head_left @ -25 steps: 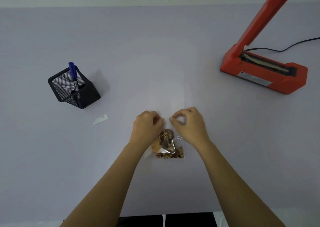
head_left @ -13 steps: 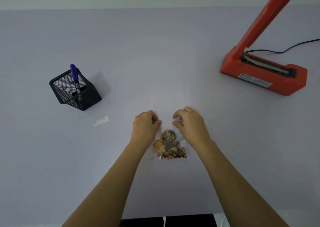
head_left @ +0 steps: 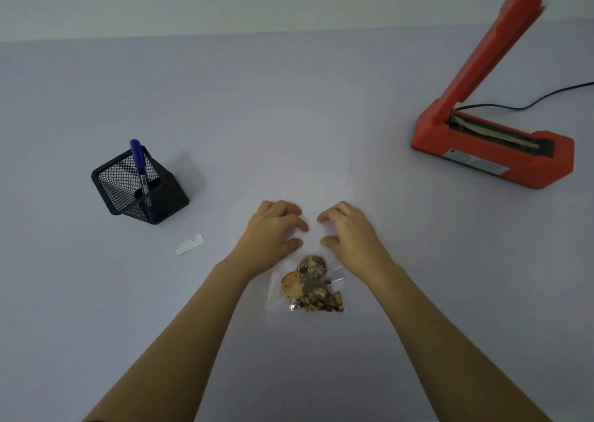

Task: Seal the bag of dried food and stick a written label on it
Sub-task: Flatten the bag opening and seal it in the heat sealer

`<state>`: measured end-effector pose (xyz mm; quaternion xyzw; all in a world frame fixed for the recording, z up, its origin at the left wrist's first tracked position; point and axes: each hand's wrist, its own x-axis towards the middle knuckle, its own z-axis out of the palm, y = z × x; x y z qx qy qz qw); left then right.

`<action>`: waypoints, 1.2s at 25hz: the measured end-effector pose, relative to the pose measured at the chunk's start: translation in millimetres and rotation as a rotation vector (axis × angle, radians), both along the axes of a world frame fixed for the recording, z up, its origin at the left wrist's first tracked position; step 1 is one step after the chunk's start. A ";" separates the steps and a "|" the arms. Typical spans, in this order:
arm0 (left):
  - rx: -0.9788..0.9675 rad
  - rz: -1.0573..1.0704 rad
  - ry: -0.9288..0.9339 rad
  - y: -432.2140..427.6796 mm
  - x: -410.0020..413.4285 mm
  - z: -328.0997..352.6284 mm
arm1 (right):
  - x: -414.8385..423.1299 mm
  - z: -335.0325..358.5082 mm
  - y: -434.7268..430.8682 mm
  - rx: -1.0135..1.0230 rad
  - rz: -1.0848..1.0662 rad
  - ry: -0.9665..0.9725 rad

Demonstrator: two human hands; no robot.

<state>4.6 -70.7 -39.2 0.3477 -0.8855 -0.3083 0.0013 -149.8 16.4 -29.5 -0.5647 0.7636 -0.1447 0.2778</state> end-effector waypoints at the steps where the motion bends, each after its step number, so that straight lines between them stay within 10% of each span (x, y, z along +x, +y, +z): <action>1: 0.010 -0.033 -0.065 -7.3 -0.8 2.5 | -3.1 1.7 -2.7 0.018 0.015 0.027; 17: -0.188 -0.100 -0.044 7.0 19.1 -11.6 | -10.7 13.6 0.4 0.190 0.172 0.113; 30: 0.047 -0.124 -0.266 -53.1 -29.8 6.1 | -25.2 14.8 -41.8 0.424 0.264 0.254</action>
